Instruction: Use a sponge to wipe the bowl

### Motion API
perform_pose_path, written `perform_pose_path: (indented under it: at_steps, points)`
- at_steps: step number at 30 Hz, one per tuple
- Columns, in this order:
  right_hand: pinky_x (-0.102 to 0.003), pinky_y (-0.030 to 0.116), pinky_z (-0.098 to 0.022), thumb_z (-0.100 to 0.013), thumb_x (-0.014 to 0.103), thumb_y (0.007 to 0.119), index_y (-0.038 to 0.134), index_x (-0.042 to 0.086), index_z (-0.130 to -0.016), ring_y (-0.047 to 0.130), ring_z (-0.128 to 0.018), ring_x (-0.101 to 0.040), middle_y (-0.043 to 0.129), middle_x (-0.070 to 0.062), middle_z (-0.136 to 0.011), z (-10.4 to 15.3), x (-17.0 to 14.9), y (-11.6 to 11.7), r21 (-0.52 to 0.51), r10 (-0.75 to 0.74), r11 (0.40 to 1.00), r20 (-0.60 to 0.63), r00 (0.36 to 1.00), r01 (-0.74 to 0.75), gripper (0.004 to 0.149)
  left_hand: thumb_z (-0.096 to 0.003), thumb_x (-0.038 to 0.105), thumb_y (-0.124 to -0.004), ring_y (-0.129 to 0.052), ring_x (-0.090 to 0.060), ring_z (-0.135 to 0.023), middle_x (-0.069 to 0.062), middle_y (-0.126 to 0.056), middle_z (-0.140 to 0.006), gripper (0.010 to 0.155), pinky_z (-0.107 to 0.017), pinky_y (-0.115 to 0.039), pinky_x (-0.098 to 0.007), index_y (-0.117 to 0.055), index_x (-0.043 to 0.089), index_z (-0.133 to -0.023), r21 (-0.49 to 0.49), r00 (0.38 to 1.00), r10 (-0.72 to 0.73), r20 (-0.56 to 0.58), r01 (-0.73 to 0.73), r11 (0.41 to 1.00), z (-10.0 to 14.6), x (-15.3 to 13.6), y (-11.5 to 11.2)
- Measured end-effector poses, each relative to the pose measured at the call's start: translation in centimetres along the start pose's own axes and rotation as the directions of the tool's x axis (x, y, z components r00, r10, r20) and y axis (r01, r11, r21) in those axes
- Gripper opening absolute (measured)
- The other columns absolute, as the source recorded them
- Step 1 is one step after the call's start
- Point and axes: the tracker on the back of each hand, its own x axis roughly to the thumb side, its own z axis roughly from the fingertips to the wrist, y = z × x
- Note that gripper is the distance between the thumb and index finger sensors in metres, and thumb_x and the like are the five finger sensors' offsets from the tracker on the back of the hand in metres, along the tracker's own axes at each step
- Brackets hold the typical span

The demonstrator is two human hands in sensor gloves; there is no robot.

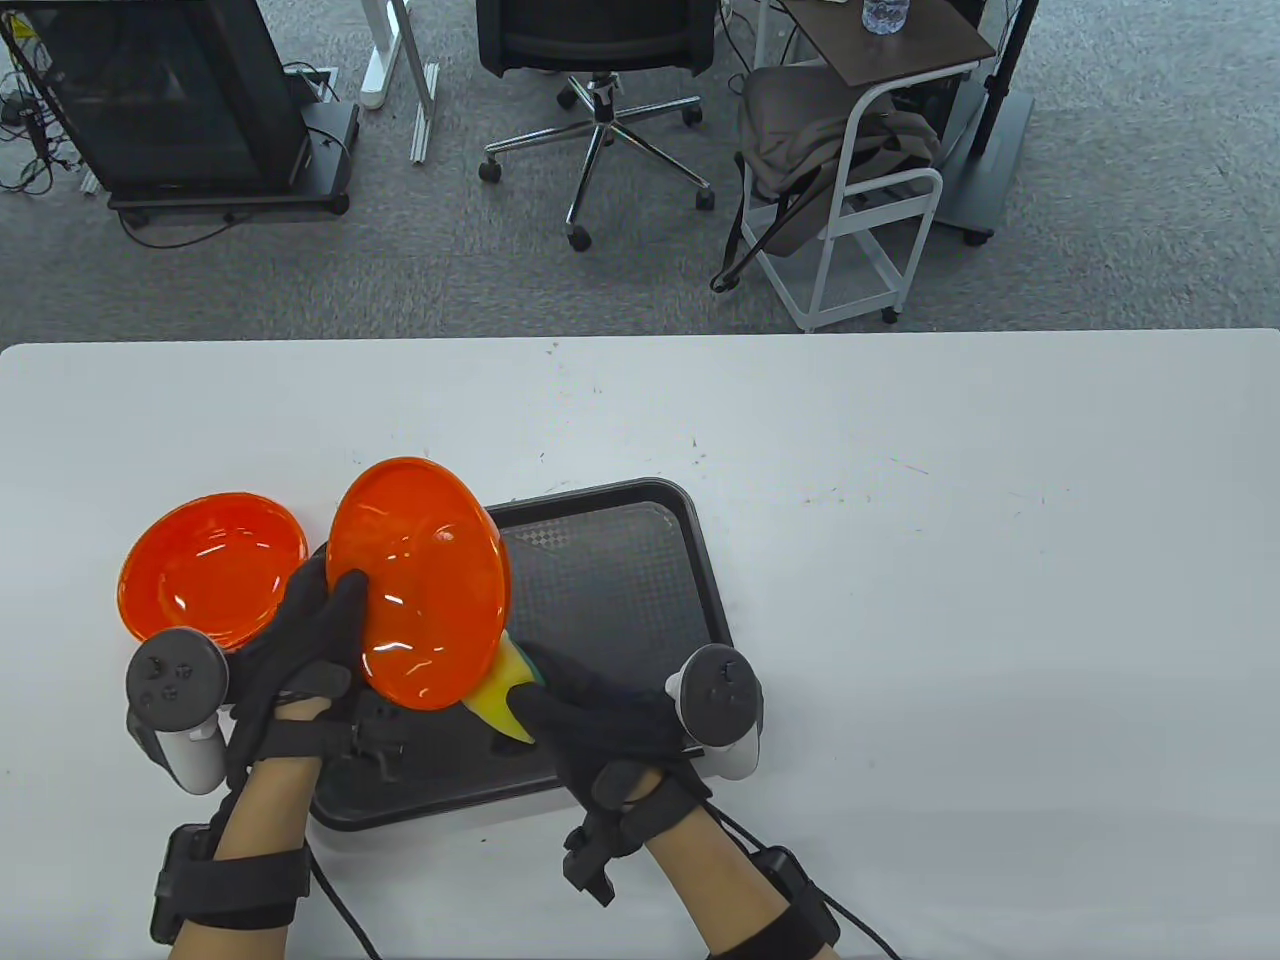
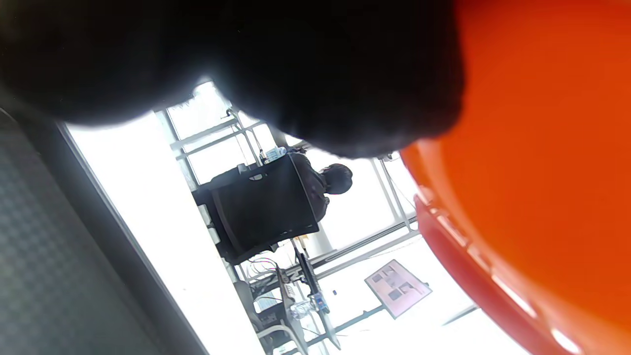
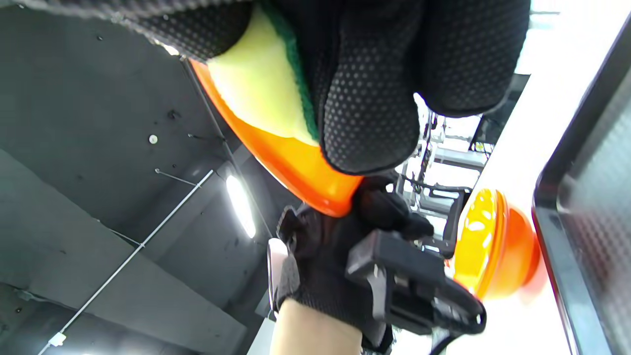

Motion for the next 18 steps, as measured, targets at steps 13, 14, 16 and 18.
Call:
perform_pose_path:
  at_steps: [13, 14, 16, 18]
  points:
    - [-0.060, 0.070, -0.057, -0.064, 0.035, 0.069, 0.048, 0.012, -0.104, 0.085, -0.078, -0.036, 0.072, -0.023, -0.100, 0.5, 1.0, -2.1, -0.151, 0.208, 0.970, 0.123, 0.970, -0.189, 0.051, -0.0516, 0.050, -0.081, -0.097, -0.002, 0.003, 0.003, -0.101, -0.033, 0.056, -0.002, -0.092, -0.026, -0.078, 0.016, -0.096, -0.158, 0.997, -0.065, -0.052, 0.056, 0.986, -0.3, -0.6, -0.4]
    - [-0.060, 0.069, -0.057, -0.064, 0.034, 0.069, 0.048, 0.014, -0.105, 0.083, -0.080, -0.036, 0.071, -0.022, -0.102, 0.5, 1.0, -2.3, -0.155, 0.203, 0.971, 0.122, 0.972, -0.183, 0.051, -0.0515, 0.050, -0.082, -0.096, -0.002, 0.003, 0.003, -0.101, -0.033, 0.056, -0.002, -0.092, -0.026, -0.078, 0.016, -0.096, -0.165, 0.998, -0.050, -0.044, 0.042, 0.985, -0.3, -0.5, -0.5]
    - [-0.060, 0.069, -0.058, -0.064, 0.033, 0.069, 0.047, 0.016, -0.106, 0.081, -0.083, -0.037, 0.068, -0.021, -0.104, 0.6, 0.9, -2.5, -0.167, 0.197, 0.970, 0.124, 0.972, -0.175, 0.051, -0.0514, 0.050, -0.081, -0.096, -0.002, 0.004, 0.004, -0.101, -0.032, 0.056, -0.002, -0.092, -0.026, -0.078, 0.017, -0.096, -0.213, 0.999, -0.043, -0.033, 0.035, 0.976, -0.3, -0.3, -0.8]
    - [-0.061, 0.068, -0.058, -0.064, 0.033, 0.069, 0.046, 0.018, -0.106, 0.079, -0.085, -0.038, 0.067, -0.020, -0.106, 0.6, 0.9, -2.7, -0.176, 0.189, 0.970, 0.126, 0.974, -0.165, 0.050, -0.0513, 0.051, -0.082, -0.096, -0.002, 0.004, 0.004, -0.101, -0.032, 0.056, -0.002, -0.092, -0.026, -0.079, 0.018, -0.096, -0.275, 0.999, -0.045, -0.016, 0.039, 0.961, -0.3, 0.0, -1.2]
